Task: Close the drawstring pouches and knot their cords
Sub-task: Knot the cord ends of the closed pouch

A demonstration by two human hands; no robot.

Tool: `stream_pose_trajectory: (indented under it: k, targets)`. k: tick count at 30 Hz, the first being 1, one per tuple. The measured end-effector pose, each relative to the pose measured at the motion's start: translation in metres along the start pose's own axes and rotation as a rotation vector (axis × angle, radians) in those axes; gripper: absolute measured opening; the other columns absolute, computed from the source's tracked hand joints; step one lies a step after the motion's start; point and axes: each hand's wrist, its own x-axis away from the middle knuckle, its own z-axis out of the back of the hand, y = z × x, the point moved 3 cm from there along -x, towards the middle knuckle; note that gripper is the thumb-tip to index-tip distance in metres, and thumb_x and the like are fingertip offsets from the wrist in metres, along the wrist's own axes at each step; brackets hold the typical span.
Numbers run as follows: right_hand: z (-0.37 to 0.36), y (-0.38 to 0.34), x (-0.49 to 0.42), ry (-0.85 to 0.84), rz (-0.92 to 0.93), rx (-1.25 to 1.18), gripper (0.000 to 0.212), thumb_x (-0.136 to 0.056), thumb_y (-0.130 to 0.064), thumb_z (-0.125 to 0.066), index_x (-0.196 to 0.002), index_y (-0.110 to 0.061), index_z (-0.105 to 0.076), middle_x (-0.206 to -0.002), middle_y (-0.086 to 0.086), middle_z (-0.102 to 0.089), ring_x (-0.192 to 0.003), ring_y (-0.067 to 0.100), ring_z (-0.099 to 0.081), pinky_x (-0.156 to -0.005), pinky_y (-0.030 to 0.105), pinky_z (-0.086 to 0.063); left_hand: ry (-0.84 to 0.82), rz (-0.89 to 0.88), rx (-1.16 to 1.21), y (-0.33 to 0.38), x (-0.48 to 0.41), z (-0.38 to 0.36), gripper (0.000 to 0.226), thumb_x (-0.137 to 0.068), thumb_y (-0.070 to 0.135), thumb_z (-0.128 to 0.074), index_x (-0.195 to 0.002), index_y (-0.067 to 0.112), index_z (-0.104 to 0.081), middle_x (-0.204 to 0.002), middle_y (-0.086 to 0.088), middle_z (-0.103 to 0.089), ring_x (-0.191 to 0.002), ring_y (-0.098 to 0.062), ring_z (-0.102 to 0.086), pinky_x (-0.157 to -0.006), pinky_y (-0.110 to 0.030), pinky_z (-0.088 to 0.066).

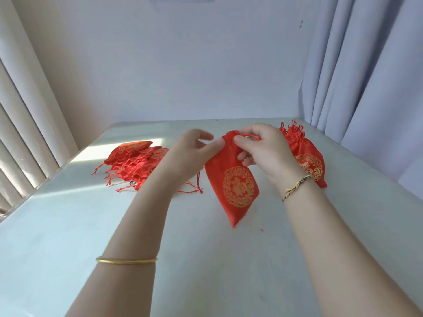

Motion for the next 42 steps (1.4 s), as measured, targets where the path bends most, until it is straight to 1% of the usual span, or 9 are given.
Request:
stream_pose_trajectory:
  k: [2, 8, 13, 17, 22, 31, 34, 37, 42]
  targets:
    - [0.006, 0.009, -0.002, 0.012, -0.067, -0.071, 0.006, -0.089, -0.007, -0.059, -0.092, -0.012, -0.058, -0.071, 0.003, -0.059, -0.044, 0.006, -0.057, -0.044, 0.020, -0.050, -0.071, 0.022, -0.102, -0.007, 0.000, 0.001, 0.020, -0.087, 0.027, -0.063, -0.103, 0.014, -0.062, -0.089, -0.004, -0.069, -0.075, -0.012, -0.062, -0.073, -0.026, -0.051]
    - [0.009, 0.015, -0.004, 0.007, -0.090, -0.152, 0.006, -0.091, -0.011, -0.057, -0.087, -0.013, -0.061, -0.075, 0.006, -0.060, -0.047, 0.011, -0.061, -0.047, 0.023, -0.054, 0.003, 0.049, -0.124, -0.017, -0.008, 0.013, 0.013, -0.086, 0.020, -0.065, -0.096, 0.013, -0.067, -0.067, 0.001, -0.060, -0.061, -0.014, -0.052, -0.070, -0.033, -0.048]
    - [0.014, 0.015, -0.006, 0.053, -0.094, -0.162, 0.016, -0.094, -0.013, -0.052, -0.080, -0.012, -0.059, -0.069, 0.008, -0.060, -0.048, 0.012, -0.062, -0.046, 0.023, -0.053, 0.055, 0.046, -0.165, -0.021, -0.011, 0.021, 0.012, -0.087, 0.022, -0.063, -0.084, 0.012, -0.070, -0.034, 0.014, -0.042, -0.037, -0.003, -0.036, -0.046, -0.021, -0.030]
    - [0.016, 0.015, -0.007, 0.066, -0.131, -0.210, 0.019, -0.095, -0.020, -0.050, -0.085, -0.012, -0.063, -0.071, 0.008, -0.063, -0.050, 0.012, -0.062, -0.046, 0.022, -0.052, 0.054, 0.058, -0.146, -0.021, -0.012, 0.024, 0.012, -0.086, 0.022, -0.064, -0.076, 0.017, -0.068, -0.050, 0.005, -0.045, -0.061, -0.020, -0.041, -0.049, -0.023, -0.029]
    - [0.018, 0.015, -0.007, 0.063, -0.202, -0.299, 0.027, -0.098, -0.025, -0.044, -0.091, -0.010, -0.065, -0.070, 0.006, -0.066, -0.050, 0.012, -0.059, -0.045, 0.020, -0.049, 0.076, 0.055, -0.132, -0.026, -0.014, 0.031, 0.011, -0.087, 0.019, -0.063, -0.078, 0.019, -0.069, -0.071, -0.009, -0.054, -0.064, -0.021, -0.044, -0.059, -0.026, -0.037]
    - [0.026, 0.016, -0.004, 0.182, -0.166, -0.072, 0.035, -0.097, -0.028, -0.044, -0.076, -0.007, -0.063, -0.064, 0.008, -0.062, -0.039, 0.007, -0.055, -0.038, 0.017, -0.044, 0.294, -0.008, -0.171, -0.030, -0.014, 0.041, 0.012, -0.088, 0.019, -0.062, -0.085, 0.010, -0.069, -0.059, -0.002, -0.053, -0.051, -0.018, -0.044, -0.048, -0.021, -0.037]
    - [0.028, 0.019, -0.005, 0.215, -0.245, -0.146, 0.037, -0.096, -0.031, -0.043, -0.079, -0.007, -0.065, -0.058, 0.003, -0.063, -0.038, 0.007, -0.053, -0.038, 0.017, -0.041, 0.317, -0.027, -0.226, -0.030, -0.015, 0.041, 0.024, -0.092, 0.026, -0.056, -0.082, 0.009, -0.070, -0.063, -0.013, -0.056, -0.051, -0.020, -0.042, -0.050, -0.026, -0.031]
    - [0.032, 0.022, -0.006, 0.271, -0.289, -0.248, 0.040, -0.097, -0.031, -0.043, -0.073, -0.006, -0.063, -0.046, -0.001, -0.060, -0.033, 0.006, -0.048, -0.035, 0.013, -0.036, 0.402, -0.007, -0.278, -0.033, -0.015, 0.048, 0.031, -0.095, 0.026, -0.049, -0.079, 0.008, -0.067, -0.051, -0.004, -0.043, -0.044, -0.018, -0.035, -0.048, -0.028, -0.025]
    - [0.041, 0.023, -0.007, 0.397, -0.258, -0.304, 0.040, -0.098, -0.028, -0.042, -0.068, -0.006, -0.057, -0.034, -0.004, -0.052, -0.027, 0.005, -0.041, -0.031, 0.011, -0.032, 0.631, 0.007, -0.330, -0.030, -0.013, 0.060, 0.032, -0.093, 0.022, -0.040, -0.075, 0.008, -0.063, -0.055, 0.006, -0.045, -0.057, -0.023, -0.044, -0.054, -0.031, -0.029]
